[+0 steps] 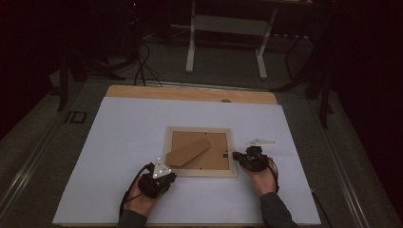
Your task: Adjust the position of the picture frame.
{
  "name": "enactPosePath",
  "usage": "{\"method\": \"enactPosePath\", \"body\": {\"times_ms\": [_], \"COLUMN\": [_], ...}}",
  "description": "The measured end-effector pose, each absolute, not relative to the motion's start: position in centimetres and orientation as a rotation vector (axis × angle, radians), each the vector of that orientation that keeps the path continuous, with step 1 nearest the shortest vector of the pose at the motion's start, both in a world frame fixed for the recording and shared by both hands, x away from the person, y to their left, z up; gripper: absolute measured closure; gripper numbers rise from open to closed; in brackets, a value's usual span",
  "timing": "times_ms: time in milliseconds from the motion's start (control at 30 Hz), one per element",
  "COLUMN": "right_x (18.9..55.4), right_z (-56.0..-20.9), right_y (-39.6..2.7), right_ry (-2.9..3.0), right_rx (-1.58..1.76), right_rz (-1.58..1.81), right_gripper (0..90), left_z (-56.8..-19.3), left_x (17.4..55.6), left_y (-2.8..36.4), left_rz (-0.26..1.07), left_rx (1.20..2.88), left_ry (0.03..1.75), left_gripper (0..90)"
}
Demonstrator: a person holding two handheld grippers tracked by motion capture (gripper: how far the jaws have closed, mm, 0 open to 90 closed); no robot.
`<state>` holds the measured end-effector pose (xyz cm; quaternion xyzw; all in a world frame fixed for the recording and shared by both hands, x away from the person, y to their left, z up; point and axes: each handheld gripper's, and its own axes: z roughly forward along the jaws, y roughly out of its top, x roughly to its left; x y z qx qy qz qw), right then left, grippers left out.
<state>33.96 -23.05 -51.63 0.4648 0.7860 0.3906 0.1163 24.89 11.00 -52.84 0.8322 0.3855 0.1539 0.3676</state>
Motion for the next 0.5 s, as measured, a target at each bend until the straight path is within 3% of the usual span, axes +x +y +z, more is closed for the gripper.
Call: {"method": "enactPosePath", "body": {"times_ms": [500], "right_x": [31.2], "right_z": [-51.5], "right_y": [-24.9], "right_ry": [2.314], "right_rx": [1.329], "right_rz": [1.17], "right_gripper": [84.6], "left_z": [-52.0], "left_x": [25.1], "left_y": [12.6], "left_rz": [0.399], "left_rx": [2.065], "left_ry": [1.017], "left_gripper": [80.8]}}
